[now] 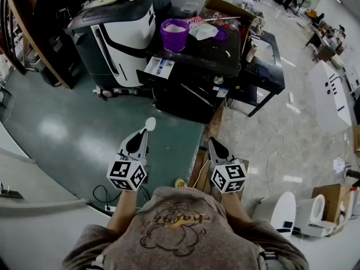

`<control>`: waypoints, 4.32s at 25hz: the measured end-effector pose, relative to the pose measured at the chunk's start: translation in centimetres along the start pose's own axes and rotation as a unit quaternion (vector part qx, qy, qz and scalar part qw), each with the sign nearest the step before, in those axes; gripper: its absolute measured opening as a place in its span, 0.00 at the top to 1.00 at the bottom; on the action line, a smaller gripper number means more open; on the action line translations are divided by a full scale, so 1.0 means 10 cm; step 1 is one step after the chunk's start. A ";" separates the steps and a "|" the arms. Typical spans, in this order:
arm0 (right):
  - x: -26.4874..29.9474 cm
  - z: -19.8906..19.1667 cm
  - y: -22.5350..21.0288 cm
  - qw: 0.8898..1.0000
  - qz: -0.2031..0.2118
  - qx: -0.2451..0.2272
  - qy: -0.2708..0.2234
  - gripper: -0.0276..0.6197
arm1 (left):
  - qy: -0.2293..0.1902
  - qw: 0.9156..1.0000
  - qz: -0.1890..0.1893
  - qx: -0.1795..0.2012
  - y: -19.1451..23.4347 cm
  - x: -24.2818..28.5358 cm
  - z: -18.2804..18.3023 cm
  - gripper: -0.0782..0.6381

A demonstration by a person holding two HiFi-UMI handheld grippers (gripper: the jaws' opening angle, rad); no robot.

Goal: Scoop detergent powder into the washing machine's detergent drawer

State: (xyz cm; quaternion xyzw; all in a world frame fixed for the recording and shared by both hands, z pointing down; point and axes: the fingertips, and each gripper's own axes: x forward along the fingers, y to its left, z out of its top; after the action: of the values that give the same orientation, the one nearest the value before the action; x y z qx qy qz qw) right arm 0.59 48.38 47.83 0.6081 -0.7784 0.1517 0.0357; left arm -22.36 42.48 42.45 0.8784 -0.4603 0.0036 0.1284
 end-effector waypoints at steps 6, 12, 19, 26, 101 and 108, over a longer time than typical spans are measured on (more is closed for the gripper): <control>-0.04 -0.02 0.06 1.000 -0.009 0.012 -0.003 0.95 | -0.001 1.000 -0.007 -0.001 -0.01 -0.07 -0.03 0.86; -0.10 -0.06 0.22 1.000 -0.010 0.005 -0.003 0.95 | -0.001 1.000 -0.018 0.005 0.02 -0.13 -0.07 0.86; -0.09 -0.13 0.24 1.000 -0.026 0.012 -0.008 0.95 | -0.001 1.000 -0.029 0.003 0.06 -0.12 -0.12 0.86; 0.09 -0.13 0.16 0.999 -0.030 0.010 -0.009 0.95 | -0.006 0.999 -0.036 0.006 0.15 0.06 -0.09 0.86; 4.09 1.52 -2.11 0.998 0.055 -0.009 -0.008 0.95 | -0.056 0.997 0.051 0.000 1.51 4.35 1.06 0.86; 4.56 1.68 -2.17 0.999 0.047 -0.004 -0.010 0.95 | -0.062 0.997 0.042 0.005 1.83 4.76 1.32 0.86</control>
State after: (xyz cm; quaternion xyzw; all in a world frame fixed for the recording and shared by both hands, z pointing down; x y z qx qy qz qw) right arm 11.81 -3.67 46.98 0.5720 -0.8072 0.1437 0.0232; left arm -11.22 -8.89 39.66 0.8576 -0.5036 -0.0433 0.0951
